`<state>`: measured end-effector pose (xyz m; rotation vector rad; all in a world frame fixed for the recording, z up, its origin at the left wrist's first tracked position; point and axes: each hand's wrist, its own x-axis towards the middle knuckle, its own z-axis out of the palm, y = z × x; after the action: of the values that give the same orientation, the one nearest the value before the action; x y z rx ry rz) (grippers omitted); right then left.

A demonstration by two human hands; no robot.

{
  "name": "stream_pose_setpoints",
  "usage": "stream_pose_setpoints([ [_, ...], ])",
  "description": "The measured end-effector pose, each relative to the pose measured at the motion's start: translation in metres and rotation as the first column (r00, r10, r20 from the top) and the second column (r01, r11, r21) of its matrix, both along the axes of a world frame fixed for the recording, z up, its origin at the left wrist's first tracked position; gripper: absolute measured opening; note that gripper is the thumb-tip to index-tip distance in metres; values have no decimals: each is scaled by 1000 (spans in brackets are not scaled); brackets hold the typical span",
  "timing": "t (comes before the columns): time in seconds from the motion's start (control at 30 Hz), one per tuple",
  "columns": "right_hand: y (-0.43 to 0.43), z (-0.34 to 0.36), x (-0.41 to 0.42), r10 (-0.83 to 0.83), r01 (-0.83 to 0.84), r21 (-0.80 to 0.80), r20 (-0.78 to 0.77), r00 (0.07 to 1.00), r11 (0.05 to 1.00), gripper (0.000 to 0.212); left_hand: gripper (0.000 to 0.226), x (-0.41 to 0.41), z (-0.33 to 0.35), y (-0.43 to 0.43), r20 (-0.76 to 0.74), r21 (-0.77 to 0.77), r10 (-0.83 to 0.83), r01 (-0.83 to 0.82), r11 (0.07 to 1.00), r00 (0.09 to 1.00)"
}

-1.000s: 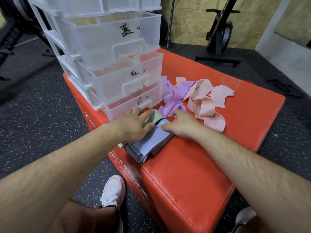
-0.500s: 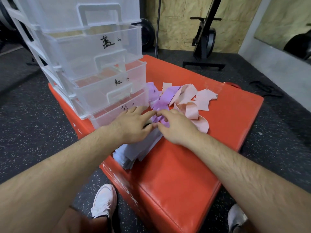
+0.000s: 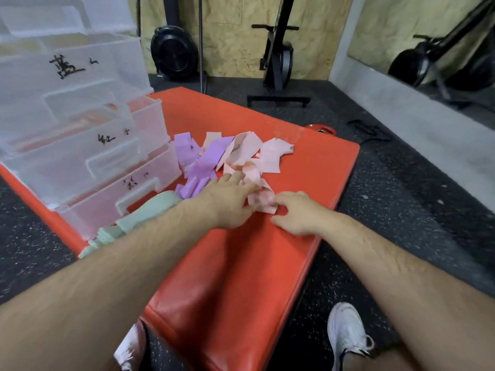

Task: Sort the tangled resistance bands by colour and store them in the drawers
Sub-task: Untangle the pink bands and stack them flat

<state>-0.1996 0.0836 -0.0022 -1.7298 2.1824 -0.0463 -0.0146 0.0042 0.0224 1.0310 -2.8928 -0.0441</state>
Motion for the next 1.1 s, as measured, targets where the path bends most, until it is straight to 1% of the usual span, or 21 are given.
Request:
stream_pose_setpoints([
  [0.07,3,-1,-6,15,-13,-72,24,1000,997,45,52,-3,-1,-3,1,-4,3,-3,1000,1000],
  [0.17,3,8,-11,40,-13,-246,107,993,969,38,54,-8,-2,-6,8,5,11,-11,1000,1000],
  [0.27,4,25,-18,38,45,-407,195,980,912,44,53,-12,4,-7,-39,5,23,-23,1000,999],
  [0.33,6,41,-22,61,42,-528,176,982,848,50,54,-14,10,-6,-98,1,30,-30,1000,995],
  [0.4,10,59,-21,113,21,-649,165,980,760,53,58,-16,16,-5,-174,27,38,-34,999,984],
  [0.47,17,79,-17,171,43,-746,207,963,664,58,60,-18,23,-2,-299,64,36,-17,998,954],
  [0.57,28,109,-7,265,122,-843,297,917,524,59,61,-20,36,4,-486,101,24,29,994,873],
  [0.63,34,125,-1,310,194,-866,362,879,461,56,62,-21,46,10,-595,160,58,48,986,802],
  [0.67,37,131,2,329,225,-867,392,859,444,54,62,-22,51,15,-642,200,82,64,978,762],
  [0.8,46,140,11,360,274,-853,450,817,444,51,63,-24,63,30,-766,318,168,139,938,620],
  [0.87,48,140,15,373,274,-857,449,812,436,49,59,-25,66,33,-799,383,236,166,909,553],
  [0.97,47,136,16,358,306,-854,466,809,420,43,52,-23,69,34,-821,434,311,169,885,479],
  [1.1,44,129,16,297,364,-813,524,798,455,34,43,-16,74,31,-810,514,424,142,846,405],
])
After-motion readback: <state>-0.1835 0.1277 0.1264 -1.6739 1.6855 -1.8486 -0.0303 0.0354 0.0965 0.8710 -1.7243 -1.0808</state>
